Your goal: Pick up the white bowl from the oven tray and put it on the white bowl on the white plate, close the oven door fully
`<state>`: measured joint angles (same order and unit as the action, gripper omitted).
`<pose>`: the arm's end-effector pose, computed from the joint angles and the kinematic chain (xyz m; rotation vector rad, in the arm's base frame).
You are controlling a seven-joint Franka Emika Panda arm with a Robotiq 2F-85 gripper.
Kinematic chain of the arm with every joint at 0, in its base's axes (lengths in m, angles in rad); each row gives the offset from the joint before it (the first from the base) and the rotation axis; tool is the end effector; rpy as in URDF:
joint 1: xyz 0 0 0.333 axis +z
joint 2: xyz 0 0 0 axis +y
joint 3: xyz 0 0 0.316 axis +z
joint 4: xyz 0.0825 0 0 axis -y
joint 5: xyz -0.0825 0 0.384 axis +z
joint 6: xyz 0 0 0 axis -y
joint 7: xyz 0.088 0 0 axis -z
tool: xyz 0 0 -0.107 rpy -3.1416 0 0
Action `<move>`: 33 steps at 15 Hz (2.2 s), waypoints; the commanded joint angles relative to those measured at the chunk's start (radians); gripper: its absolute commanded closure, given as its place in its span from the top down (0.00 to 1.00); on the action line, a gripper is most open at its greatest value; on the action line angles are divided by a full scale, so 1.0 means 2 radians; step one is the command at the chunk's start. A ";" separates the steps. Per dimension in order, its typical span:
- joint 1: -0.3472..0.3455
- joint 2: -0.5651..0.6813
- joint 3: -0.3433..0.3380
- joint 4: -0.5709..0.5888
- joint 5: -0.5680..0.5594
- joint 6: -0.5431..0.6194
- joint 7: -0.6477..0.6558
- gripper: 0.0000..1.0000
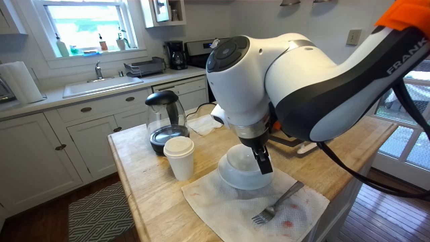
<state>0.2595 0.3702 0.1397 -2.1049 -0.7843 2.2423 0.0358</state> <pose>0.5251 0.1993 0.2287 2.3323 1.1678 -0.1207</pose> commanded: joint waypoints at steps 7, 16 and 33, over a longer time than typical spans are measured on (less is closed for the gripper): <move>-0.004 0.000 -0.021 0.022 -0.043 -0.076 0.039 1.00; -0.002 0.030 -0.034 0.038 -0.072 -0.138 0.150 1.00; 0.003 0.097 -0.044 0.081 -0.147 -0.191 0.274 1.00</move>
<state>0.2556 0.5452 0.0575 -1.9689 -1.0412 1.9027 0.5625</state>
